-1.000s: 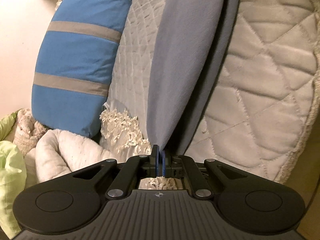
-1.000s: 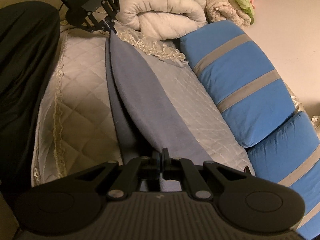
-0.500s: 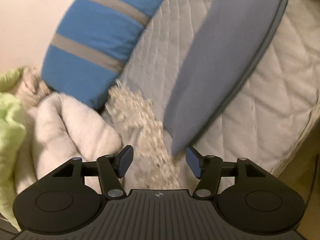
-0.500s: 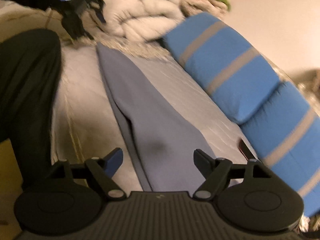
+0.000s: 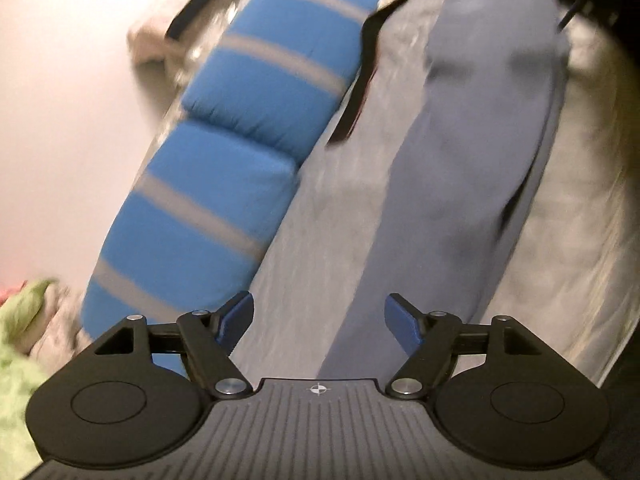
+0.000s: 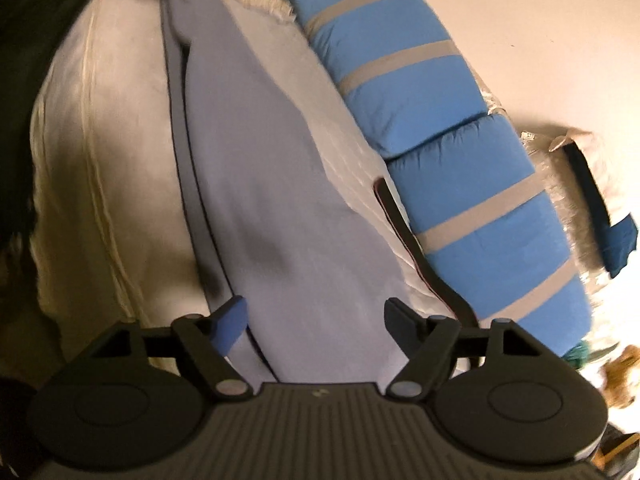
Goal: Fold clothes
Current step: 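Open both grippers and release the folded grey sweatpants onto the bed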
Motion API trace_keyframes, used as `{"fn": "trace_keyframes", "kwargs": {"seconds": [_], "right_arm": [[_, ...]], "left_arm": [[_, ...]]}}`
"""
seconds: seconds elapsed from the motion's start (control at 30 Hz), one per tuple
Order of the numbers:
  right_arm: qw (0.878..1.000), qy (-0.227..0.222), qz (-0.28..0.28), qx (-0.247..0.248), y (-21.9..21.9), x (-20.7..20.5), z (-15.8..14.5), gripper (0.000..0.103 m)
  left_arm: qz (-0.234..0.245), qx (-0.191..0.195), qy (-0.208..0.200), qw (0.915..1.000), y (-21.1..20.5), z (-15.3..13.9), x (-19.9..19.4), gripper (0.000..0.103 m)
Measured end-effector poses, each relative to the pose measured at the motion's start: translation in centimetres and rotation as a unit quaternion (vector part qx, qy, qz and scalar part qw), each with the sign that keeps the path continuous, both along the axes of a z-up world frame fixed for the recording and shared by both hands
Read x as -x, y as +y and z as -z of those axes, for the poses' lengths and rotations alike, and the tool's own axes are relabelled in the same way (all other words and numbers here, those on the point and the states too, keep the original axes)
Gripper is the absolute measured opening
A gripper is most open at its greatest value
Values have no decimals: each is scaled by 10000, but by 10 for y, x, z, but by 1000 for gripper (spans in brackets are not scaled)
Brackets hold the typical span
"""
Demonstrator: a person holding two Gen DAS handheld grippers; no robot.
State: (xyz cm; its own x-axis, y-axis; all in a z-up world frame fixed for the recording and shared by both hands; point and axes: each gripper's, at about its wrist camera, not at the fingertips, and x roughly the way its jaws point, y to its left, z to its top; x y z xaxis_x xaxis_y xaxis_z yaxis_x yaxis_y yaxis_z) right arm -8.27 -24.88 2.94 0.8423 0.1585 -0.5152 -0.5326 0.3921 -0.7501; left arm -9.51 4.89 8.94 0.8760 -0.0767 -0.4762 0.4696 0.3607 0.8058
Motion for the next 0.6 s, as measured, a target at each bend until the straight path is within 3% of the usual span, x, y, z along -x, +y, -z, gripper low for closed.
{"fn": "trace_keyframes", "kwargs": {"seconds": [0.13,0.27,0.53,0.6], "right_arm": [[9985,16,-81,533,-3,-3,11,78],[9961,81,-294,834,1,-3,20,65],[9900,125,-595,1270,5,0,36,63],[9899,91,-585,1290,4,-1,38,51]], "left_arm": [[324,92,119,9994,-33,17,6,71],[454,159,197,9986,-53,32,7,71],[454,417,321,9976,-72,35,-1,71],[447,453,334,9974,-74,33,-2,71]]}}
